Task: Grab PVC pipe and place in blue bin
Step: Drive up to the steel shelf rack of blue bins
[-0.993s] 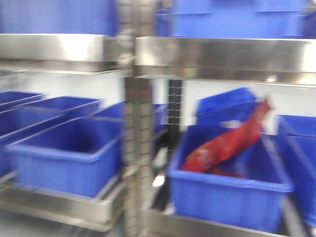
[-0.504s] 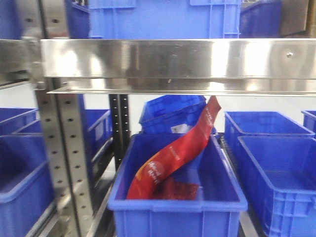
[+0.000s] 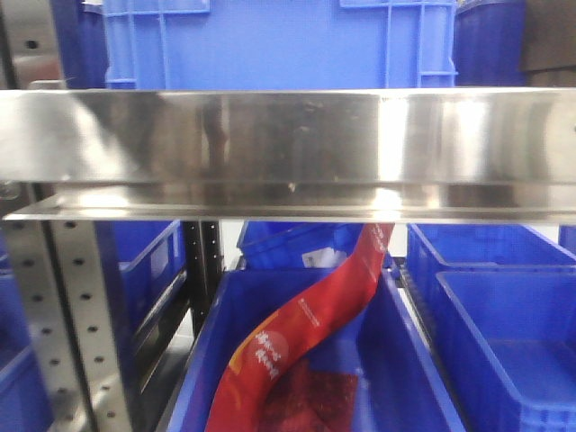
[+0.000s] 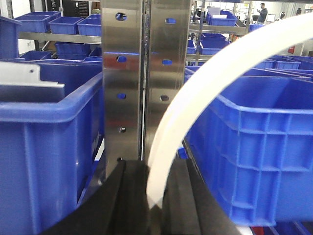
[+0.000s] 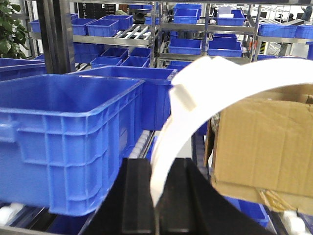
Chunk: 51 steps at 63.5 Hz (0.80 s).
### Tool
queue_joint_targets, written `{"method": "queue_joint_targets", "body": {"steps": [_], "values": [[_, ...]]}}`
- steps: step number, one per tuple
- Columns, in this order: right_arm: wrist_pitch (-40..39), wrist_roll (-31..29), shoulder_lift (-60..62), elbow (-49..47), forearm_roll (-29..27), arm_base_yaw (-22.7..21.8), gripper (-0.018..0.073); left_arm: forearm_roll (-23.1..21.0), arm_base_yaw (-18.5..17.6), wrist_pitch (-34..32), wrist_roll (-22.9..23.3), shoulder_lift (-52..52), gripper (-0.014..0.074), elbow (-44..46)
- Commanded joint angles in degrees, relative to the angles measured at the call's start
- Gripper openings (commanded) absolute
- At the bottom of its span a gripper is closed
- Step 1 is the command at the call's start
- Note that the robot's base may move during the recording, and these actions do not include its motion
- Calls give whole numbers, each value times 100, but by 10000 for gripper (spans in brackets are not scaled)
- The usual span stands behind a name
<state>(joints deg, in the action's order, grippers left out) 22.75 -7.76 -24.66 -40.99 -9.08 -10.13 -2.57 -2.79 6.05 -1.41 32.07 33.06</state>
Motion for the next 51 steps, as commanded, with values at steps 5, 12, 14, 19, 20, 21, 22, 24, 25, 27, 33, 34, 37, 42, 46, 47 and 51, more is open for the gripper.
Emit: {"method": "queue_joint_targets", "body": {"steps": [5,12,14,19,20,21,22,24,25,27,33,34,37,42,46,47,51], "values": [[-180,-30,21,-14,7,14,-162,-8,-23,-152,50,-18,-111,23],[-180,-30,21,-14,7,14,-162,-8,-23,-152,50,-18,-111,23],[-180,-30,21,-14,7,14,-162,-8,-23,-152,50,-18,-111,23],[-180,-30,21,-14,7,14,-162,-8,-23,-152,50,-18,-111,23],[-180,-30,21,-14,7,14,-162,-8,-23,-152,50,-18,-111,23],[-180,-30,21,-14,7,14,-162,-8,-23,-152,50,-18,-111,23],[-180,-30,21,-14,7,14,-162,-8,-23,-152,50,-18,-111,23],[-180,-30,21,-14,7,14,-162,-8,-23,-152,50,-18,-111,23],[-180,-30,21,-14,7,14,-162,-8,-23,-152,50,-18,-111,23],[-180,-30,21,-14,7,14,-162,-8,-23,-152,50,-18,-111,23],[-180,-30,21,-14,7,14,-162,-8,-23,-152,50,-18,-111,23],[-180,-30,21,-14,7,14,-162,-8,-23,-152,50,-18,-111,23],[-180,-30,21,-14,7,14,-162,-8,-23,-152,50,-18,-111,23],[-180,-30,21,-14,7,14,-162,-8,-23,-152,50,-18,-111,23],[-180,-30,21,-14,7,14,-162,-8,-23,-152,50,-18,-111,23],[-180,-30,21,-14,7,14,-162,-8,-23,-152,50,-18,-111,23],[-180,-30,21,-14,7,14,-162,-8,-23,-188,50,-23,-111,23]]}}
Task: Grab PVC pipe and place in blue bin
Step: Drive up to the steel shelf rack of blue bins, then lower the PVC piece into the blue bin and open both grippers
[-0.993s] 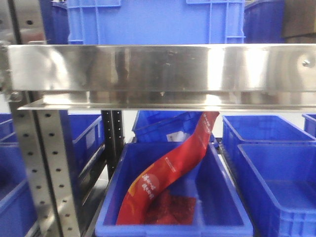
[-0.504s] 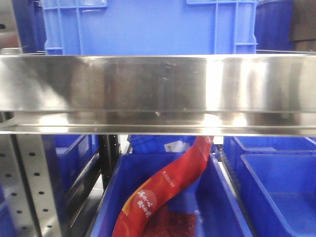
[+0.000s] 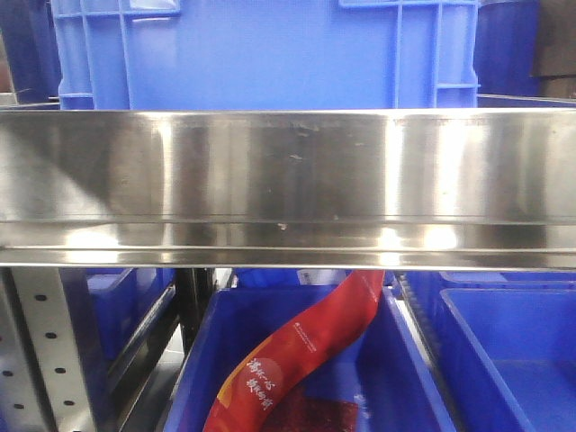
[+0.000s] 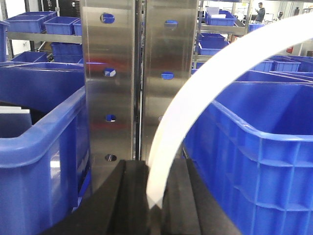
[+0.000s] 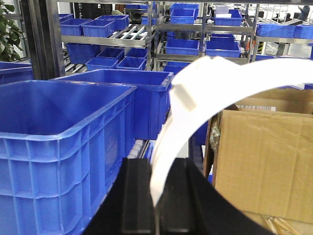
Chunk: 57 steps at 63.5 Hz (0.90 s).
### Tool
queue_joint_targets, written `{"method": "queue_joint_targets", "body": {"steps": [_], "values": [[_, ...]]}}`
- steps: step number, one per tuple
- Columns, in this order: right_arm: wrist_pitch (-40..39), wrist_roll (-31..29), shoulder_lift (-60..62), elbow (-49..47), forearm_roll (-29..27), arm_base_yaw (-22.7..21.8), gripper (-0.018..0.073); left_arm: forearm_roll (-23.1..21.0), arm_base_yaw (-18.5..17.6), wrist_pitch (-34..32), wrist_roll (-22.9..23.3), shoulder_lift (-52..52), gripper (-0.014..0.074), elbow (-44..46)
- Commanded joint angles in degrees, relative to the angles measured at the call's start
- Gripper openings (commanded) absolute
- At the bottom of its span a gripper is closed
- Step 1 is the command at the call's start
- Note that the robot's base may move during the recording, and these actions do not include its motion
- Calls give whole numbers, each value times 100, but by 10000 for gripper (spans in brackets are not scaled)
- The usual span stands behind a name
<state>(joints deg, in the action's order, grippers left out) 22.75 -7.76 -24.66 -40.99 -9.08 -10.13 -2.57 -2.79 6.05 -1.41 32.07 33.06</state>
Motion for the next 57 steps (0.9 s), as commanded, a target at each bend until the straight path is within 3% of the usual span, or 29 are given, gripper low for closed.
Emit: {"method": "queue_joint_targets", "body": {"steps": [1,15,31,43,49,57], "values": [[-180,-30,21,-14,7,14,-162,-8,-23,-231,50,-23,-111,23],[-437,-30,21,-14,7,14,-162,-8,-23,-861,50,-23,-111,23],[-488,-30,21,-14,7,14,-162,-8,-23,-849,50,-23,-111,23],[-519,-30,21,-14,7,14,-162,-8,-23,-392,50,-11,-111,23],[-695,2,-43,-14,-280,14,-162,-8,-23,-317,50,-11,-111,23],[-393,2,-373,-51,-291,58,-162,-8,-23,-264,50,-11,-111,49]]}}
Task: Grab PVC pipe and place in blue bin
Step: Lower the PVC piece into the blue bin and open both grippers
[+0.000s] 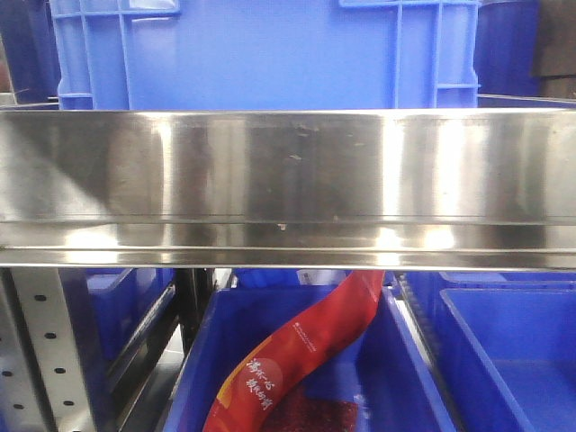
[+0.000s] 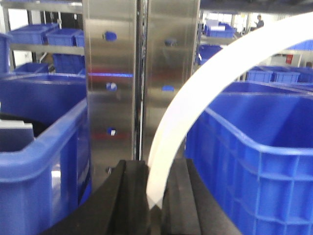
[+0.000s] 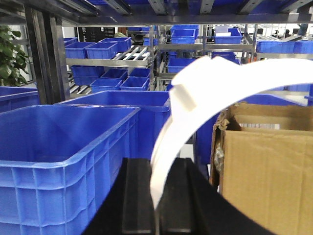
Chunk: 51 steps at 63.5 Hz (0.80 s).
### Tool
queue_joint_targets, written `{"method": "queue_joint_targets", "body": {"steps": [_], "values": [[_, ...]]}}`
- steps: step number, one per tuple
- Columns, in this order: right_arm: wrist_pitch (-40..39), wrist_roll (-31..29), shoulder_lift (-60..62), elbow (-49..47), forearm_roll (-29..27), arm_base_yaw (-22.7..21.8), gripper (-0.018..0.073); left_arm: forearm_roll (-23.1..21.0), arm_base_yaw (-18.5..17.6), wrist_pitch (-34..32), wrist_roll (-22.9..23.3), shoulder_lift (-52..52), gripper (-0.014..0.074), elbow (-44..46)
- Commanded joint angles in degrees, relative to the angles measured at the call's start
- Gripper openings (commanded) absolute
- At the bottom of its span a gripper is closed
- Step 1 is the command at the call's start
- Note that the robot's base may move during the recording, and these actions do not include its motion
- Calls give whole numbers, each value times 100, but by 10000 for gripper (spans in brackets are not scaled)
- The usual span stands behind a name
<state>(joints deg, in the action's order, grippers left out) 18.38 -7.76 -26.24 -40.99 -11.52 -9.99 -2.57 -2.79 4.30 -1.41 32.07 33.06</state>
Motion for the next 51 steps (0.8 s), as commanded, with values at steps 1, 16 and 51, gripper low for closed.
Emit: {"method": "queue_joint_targets", "body": {"steps": [1,16,51], "values": [[112,2,-296,-66,-47,63,-162,-8,-36,-74,50,3,-111,87],[489,-300,-1253,-809,-47,756,-162,434,-606,328,-291,330,-111,1049],[334,-315,-4830,-3583,-47,2475,-162,417,-2063,394,-291,4292,-111,4389]]}}
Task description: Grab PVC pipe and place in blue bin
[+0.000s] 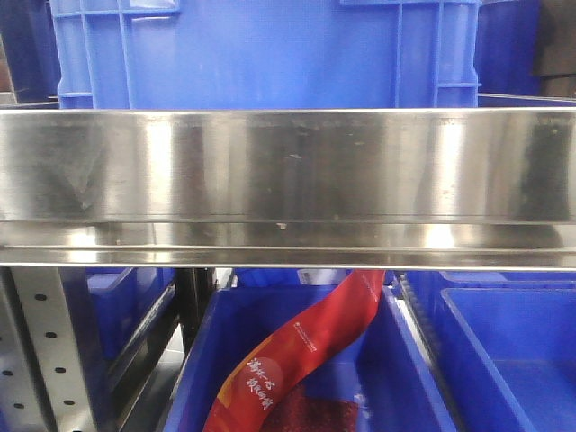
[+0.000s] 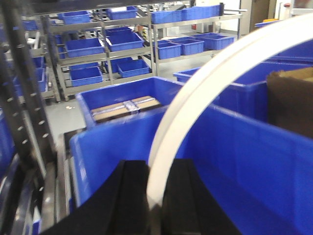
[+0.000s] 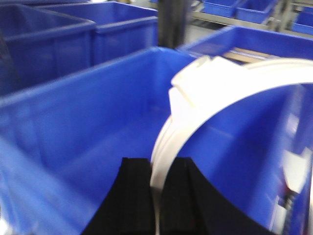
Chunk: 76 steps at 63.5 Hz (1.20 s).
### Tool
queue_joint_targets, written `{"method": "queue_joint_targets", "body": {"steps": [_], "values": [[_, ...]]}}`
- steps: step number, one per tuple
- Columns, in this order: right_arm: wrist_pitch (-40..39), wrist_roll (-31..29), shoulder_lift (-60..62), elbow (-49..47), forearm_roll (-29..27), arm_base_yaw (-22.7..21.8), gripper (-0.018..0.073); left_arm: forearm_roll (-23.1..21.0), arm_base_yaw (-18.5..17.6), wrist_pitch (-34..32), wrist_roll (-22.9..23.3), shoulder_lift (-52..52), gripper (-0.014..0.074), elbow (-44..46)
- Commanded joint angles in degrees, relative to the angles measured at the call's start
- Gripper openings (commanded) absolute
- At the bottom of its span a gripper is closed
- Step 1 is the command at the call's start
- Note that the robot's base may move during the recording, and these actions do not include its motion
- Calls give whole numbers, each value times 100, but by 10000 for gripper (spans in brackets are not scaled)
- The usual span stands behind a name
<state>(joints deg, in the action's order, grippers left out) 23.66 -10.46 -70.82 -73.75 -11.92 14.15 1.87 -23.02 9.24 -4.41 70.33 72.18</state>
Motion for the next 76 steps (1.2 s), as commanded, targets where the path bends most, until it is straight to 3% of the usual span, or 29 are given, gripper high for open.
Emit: {"method": "queue_joint_targets", "body": {"steps": [1,12,17,29,37,44,48,53,58,69,76], "values": [[-208,-44,-496,-379,-7,60,-162,-26,-40,-92,10,631,-111,613],[-59,-44,-1169,-853,-34,72,-161,-26,-40,110,10,1606,-111,1353],[-45,-44,-1323,-883,-46,72,-120,-26,-60,209,10,1800,-87,1446],[81,-44,-1405,-883,-237,72,239,-26,-98,292,10,1919,179,1472],[32,-44,-1405,-883,-237,72,345,-26,-137,302,10,1919,328,1472],[33,-44,-1405,-883,-237,72,307,-26,-137,307,10,1919,349,1472],[33,-44,-1405,-883,-237,72,232,-26,-137,307,10,1906,341,1472],[97,-44,-1301,-883,-237,72,66,-187,-137,352,10,1779,290,1472],[168,-44,-1113,-883,-245,72,-160,-324,-137,417,10,1503,161,1472],[84,-44,-1002,-883,-245,72,-162,-324,-137,699,10,1131,-114,1472],[350,-44,-1013,-883,-245,72,-162,-350,-126,1284,25,1108,-111,1461]]}}
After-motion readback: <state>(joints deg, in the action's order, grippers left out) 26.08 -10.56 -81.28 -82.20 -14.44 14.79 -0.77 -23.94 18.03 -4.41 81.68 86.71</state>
